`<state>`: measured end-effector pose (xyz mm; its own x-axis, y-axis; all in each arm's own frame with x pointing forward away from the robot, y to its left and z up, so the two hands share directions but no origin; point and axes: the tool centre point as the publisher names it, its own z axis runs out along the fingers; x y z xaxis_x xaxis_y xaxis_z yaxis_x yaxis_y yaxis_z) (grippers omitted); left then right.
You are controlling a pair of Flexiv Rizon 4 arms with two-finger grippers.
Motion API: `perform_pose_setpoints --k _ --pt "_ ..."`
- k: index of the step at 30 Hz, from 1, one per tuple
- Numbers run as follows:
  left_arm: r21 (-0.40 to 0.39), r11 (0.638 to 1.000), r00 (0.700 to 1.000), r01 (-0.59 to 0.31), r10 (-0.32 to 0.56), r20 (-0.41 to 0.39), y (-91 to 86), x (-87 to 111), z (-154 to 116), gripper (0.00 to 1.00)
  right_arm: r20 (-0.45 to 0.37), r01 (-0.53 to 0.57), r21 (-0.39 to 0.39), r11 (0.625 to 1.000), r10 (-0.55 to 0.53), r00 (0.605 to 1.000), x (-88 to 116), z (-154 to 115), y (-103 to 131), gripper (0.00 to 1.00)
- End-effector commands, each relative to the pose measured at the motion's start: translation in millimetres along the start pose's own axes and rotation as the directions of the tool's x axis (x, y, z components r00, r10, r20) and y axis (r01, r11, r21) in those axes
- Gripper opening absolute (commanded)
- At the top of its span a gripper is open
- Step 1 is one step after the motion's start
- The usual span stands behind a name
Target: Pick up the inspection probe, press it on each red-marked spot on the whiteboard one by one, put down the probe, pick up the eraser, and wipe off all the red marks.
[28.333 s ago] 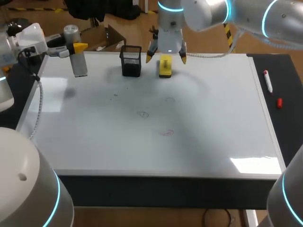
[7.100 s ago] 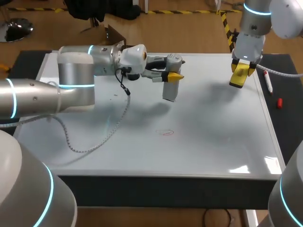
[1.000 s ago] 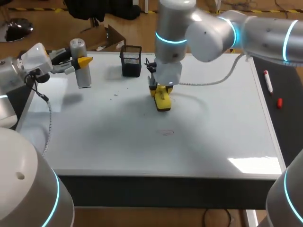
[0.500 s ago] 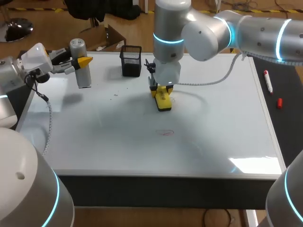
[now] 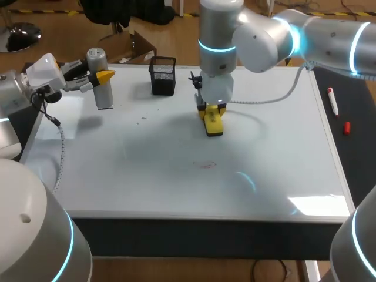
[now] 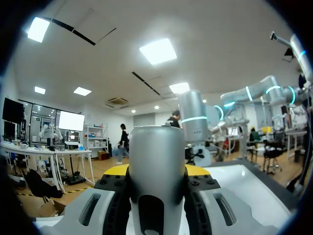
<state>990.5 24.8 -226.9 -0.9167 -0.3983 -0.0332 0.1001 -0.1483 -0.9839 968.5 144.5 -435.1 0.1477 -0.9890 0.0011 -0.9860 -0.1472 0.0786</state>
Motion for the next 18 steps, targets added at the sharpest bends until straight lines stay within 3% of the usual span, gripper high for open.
perform_pose_setpoints --k 1,10,18 --pt "0.001 1.0 1.0 -0.002 0.002 0.001 -0.8 0.4 0 0.0 -0.005 -0.01 0.005 1.0 0.01 1.0 18 16 4 0.0" --pt "0.001 1.0 1.0 -0.002 0.002 0.001 -0.8 0.4 0 0.0 -0.024 -0.046 0.002 0.999 0.046 0.999 42 18 10 0.0" --pt "0.001 1.0 1.0 -0.002 0.002 0.001 -0.8 0.4 0 0.0 -0.033 -0.057 0.025 0.998 0.058 0.998 47 9 11 0.0"
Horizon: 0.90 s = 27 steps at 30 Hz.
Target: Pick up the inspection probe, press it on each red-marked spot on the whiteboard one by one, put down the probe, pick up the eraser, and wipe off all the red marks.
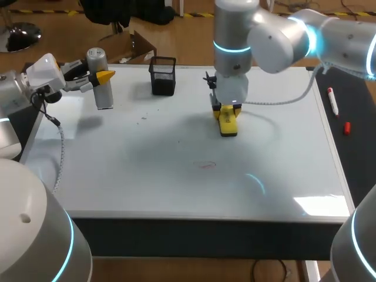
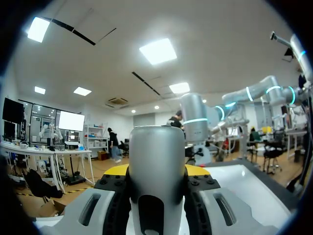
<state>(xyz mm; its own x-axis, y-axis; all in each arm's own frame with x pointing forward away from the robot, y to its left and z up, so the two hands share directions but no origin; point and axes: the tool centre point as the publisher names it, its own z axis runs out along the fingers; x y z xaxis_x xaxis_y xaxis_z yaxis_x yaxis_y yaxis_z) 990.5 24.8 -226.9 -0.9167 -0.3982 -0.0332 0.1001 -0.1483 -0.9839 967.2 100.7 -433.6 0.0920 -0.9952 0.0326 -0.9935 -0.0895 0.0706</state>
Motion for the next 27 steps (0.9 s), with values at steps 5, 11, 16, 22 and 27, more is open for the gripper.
perform_pose_setpoints --k 5,11,16,22,27 --pt "0.001 1.0 1.0 -0.002 0.002 0.001 -0.8 0.4 0 0.0 -0.024 0.035 0.046 0.998 -0.034 0.999 0 -21 8 0.0" --pt "0.001 1.0 1.0 -0.002 0.002 0.001 -0.8 0.4 0 0.0 0.007 0.063 0.107 0.992 -0.064 0.998 -5 -59 14 0.0" --pt "0.001 1.0 1.0 -0.002 0.002 0.001 -0.8 0.4 0 0.0 0.008 0.059 0.128 0.99 -0.061 0.998 -1 -69 12 0.0" --pt "0.001 1.0 1.0 -0.002 0.002 0.001 -0.8 0.4 0 0.0 0.024 0.021 0.138 0.99 -0.024 0.999 18 -75 6 0.0" --pt "0.001 1.0 1.0 -0.002 0.002 0.001 -0.8 0.4 0 0.0 0.021 -0.045 0.14 0.989 0.043 0.999 54 -78 -9 0.0"
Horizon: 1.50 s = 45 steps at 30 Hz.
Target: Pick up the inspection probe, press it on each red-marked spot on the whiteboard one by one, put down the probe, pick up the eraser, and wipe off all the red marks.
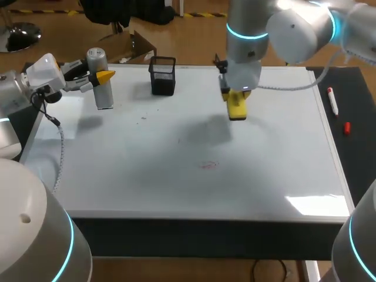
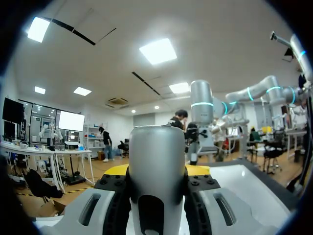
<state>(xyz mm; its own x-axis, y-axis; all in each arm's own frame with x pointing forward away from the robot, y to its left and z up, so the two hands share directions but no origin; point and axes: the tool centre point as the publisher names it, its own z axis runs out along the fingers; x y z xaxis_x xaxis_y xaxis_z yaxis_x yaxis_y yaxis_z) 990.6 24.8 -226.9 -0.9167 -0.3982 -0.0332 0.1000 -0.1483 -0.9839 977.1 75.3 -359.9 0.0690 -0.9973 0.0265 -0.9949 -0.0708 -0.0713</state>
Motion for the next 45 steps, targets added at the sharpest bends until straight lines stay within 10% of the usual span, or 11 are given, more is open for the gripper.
perform_pose_setpoints --k 1,20,45 --pt "0.001 1.0 1.0 -0.002 0.002 0.001 -0.8 0.5 0 0.0 0.004 -0.034 -0.001 0.999 0.034 0.999 33 -4 -11 0.0" --pt "0.001 1.0 1.0 -0.002 0.002 0.001 -0.8 0.5 0 0.0 -0.027 -0.234 -0.044 0.971 0.233 0.972 153 22 -53 0.0" --pt "0.001 1.0 1.0 -0.002 0.002 0.001 -0.8 0.5 0 0.0 -0.037 -0.293 -0.027 0.956 0.292 0.956 173 19 -57 0.0"
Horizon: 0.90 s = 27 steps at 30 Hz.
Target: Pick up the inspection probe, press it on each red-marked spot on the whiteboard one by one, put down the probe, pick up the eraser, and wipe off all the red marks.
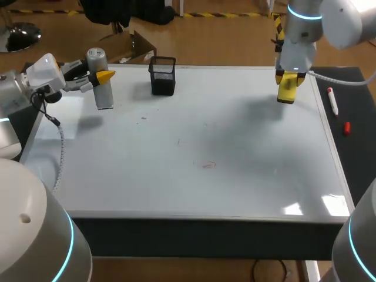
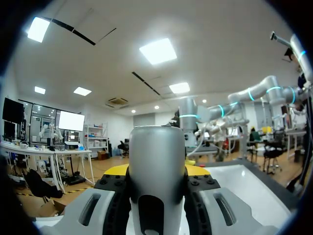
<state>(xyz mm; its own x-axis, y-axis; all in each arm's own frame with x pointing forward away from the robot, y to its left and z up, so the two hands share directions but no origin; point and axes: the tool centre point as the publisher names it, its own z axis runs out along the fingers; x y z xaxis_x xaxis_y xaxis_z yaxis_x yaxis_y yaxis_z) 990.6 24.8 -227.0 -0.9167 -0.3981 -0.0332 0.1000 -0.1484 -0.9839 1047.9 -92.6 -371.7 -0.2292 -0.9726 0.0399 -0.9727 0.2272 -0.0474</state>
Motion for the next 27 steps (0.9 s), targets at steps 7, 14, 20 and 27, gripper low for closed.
perform_pose_setpoints --k 7,14,20,27 --pt "0.001 1.0 1.0 -0.002 0.002 0.001 -0.9 0.5 0 0.0 -0.002 0.002 0.002 1.0 -0.002 1.0 1 -1 0 0.0" --pt "0.001 1.0 1.0 -0.002 0.002 0.001 -0.9 0.5 0 0.0 -0.002 0.002 0.002 1.0 -0.002 1.0 1 -1 0 0.0" --pt "0.033 0.999 0.997 -0.017 0.019 -0.069 -4.7 34.5 11 0.0 -0.002 0.002 0.002 1.0 -0.002 1.0 1 -1 0 0.0" --pt "0.075 0.997 0.985 0.008 0.005 -0.174 -6.6 94.1 34 0.0 -0.002 0.002 0.002 1.0 -0.002 1.0 1 -1 0 0.0"
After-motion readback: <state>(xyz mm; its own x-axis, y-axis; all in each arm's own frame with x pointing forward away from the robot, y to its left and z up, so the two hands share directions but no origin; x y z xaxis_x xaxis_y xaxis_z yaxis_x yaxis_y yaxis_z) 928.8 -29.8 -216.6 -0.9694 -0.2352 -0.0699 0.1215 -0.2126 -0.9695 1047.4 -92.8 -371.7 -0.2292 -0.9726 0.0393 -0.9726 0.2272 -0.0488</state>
